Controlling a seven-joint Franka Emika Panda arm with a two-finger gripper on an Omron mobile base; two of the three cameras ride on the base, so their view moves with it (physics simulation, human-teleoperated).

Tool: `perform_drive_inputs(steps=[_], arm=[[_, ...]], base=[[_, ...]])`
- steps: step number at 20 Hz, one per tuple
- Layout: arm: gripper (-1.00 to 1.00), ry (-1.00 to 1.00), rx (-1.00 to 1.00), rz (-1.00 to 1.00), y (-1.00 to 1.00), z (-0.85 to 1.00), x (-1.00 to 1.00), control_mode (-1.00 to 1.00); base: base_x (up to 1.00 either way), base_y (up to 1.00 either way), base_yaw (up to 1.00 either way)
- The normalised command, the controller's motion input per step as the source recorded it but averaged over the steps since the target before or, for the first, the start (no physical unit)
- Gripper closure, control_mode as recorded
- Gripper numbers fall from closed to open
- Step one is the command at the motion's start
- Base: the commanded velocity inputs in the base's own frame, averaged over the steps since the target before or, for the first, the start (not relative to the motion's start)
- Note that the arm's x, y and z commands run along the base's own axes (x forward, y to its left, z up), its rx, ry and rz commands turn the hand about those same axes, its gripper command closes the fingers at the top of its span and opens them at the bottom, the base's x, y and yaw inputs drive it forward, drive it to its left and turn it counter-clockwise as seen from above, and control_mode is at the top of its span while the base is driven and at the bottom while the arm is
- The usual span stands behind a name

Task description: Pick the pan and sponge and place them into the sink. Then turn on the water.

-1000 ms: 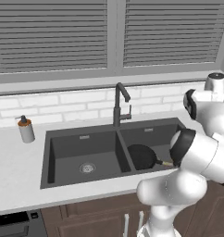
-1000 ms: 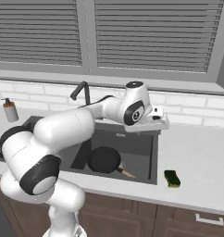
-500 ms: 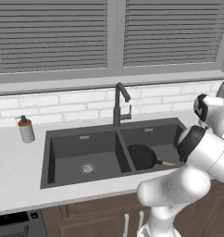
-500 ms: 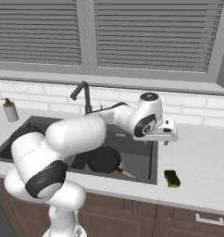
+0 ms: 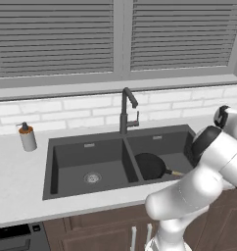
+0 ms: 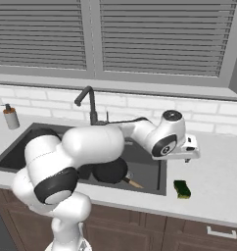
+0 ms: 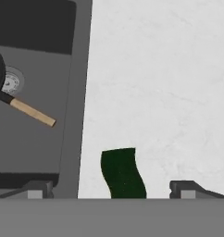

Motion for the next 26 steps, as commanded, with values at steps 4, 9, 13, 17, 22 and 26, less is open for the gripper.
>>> perform_drive_inputs(steps=[4, 9, 13, 17, 22, 26], arm=[[-1.0, 0.04, 0.0, 0.17, -0.23, -0.41, 0.0, -1.0], [-1.0, 0.06, 0.0, 0.16, -0.03, -0.43, 0.02, -1.0], [-1.0, 0.06, 0.0, 0.11, -0.01, -0.41, 0.01, -1.0], [-1.0, 0.08, 0.0, 0.04, -0.05, -0.28, -0.04, -1.0], [-1.0, 0.04, 0.0, 0.01, -0.02, -0.35, 0.0, -1.0], [-1.0, 0.04, 0.03, 0.01, -0.2, -0.44, 0.0, -1.0]], base=[[0.0, 0.0, 0.0], [0.0, 0.0, 0.0], [0.0, 0.0, 0.0], [0.0, 0.0, 0.0], [0.0, 0.0, 0.0], [0.0, 0.0, 0.0]])
